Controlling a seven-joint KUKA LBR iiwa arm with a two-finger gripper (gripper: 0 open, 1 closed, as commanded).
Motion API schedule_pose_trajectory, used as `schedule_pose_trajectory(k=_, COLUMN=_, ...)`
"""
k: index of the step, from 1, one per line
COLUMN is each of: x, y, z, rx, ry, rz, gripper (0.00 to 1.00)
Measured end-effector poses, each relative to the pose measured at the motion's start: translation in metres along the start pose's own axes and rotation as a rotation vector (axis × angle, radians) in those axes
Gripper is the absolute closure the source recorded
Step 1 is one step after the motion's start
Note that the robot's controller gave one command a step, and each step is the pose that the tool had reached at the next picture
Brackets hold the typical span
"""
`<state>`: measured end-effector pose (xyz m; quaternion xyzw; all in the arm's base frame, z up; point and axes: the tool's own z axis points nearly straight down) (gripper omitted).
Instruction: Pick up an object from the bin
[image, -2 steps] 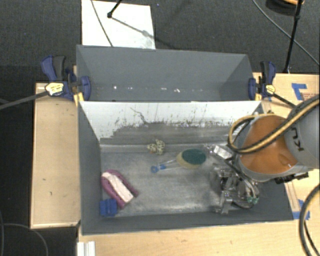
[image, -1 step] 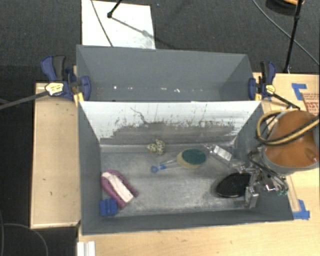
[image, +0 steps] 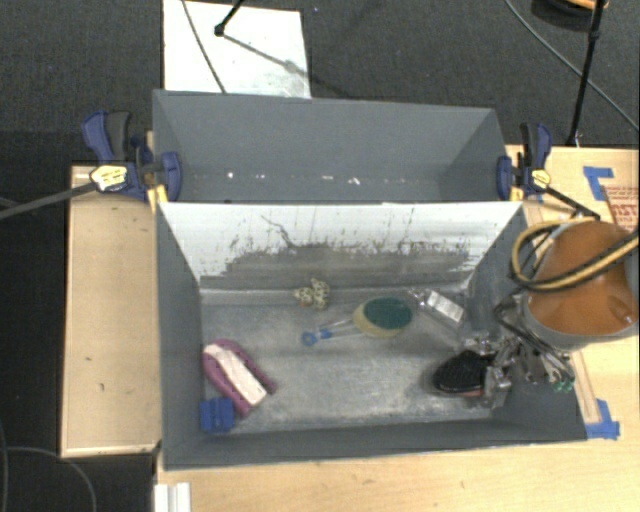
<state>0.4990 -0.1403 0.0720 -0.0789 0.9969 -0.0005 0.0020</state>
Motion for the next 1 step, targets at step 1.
schedule_pose_trajectory(k=1, x=0.0038, y=0.0181, z=-0.1540, rx=0.002, ry=-0.005, rz=-0.021, gripper=1.00)
